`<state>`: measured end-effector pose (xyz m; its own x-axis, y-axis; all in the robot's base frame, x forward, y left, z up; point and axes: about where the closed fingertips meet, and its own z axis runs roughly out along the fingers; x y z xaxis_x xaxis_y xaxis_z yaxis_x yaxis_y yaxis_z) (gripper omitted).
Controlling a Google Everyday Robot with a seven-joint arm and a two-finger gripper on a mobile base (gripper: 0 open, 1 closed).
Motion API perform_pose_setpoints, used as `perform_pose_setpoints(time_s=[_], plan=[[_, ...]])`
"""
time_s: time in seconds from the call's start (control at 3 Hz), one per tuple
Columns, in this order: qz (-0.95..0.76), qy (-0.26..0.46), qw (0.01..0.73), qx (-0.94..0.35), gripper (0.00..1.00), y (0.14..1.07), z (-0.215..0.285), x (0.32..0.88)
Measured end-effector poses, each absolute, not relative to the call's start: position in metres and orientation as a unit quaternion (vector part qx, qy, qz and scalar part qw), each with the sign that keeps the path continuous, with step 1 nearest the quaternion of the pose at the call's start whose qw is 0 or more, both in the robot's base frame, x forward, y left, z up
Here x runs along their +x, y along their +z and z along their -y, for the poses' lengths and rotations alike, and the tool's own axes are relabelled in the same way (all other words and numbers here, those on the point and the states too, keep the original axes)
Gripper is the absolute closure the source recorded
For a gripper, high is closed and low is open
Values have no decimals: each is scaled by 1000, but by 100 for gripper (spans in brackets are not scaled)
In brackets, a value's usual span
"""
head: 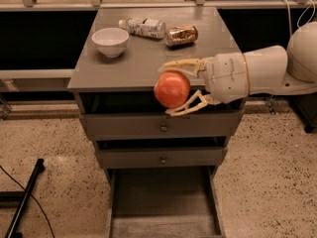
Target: Pick apple from bottom drawer and place on counter
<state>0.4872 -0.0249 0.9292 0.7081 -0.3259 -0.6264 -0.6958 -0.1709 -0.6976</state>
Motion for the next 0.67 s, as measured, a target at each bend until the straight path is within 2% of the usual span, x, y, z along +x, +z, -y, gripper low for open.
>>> perform_pose_setpoints(time_s=[0.33, 0.67], plan=[[-369, 170, 616, -675, 100, 944, 37, 523], [-429, 178, 629, -624, 100, 935, 43, 565]])
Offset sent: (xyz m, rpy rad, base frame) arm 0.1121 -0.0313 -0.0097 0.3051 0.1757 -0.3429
